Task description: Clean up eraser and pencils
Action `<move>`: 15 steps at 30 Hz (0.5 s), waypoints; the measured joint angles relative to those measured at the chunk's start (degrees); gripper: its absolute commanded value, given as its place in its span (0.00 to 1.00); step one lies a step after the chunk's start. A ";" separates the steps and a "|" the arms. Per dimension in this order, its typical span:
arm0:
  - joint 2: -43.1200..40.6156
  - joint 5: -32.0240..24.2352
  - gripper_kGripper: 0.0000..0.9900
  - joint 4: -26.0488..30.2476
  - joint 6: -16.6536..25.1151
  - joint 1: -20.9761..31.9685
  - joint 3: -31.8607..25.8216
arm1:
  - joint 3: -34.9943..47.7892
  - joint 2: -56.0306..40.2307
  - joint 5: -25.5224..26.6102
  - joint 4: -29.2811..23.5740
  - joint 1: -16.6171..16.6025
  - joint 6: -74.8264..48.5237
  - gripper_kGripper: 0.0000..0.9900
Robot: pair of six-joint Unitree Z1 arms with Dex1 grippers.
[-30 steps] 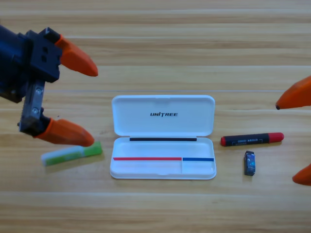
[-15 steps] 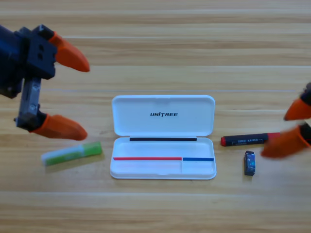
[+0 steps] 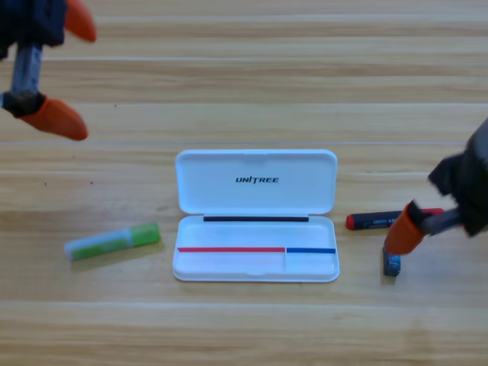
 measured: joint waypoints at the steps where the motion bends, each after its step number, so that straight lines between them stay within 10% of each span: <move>1: 1.43 0.00 0.99 0.84 0.54 1.87 -0.25 | 0.09 1.09 0.00 0.00 -0.07 2.55 1.00; 15: 17.47 0.01 0.98 4.39 2.05 14.47 -1.50 | 1.72 11.46 0.00 -5.63 -1.64 16.72 0.92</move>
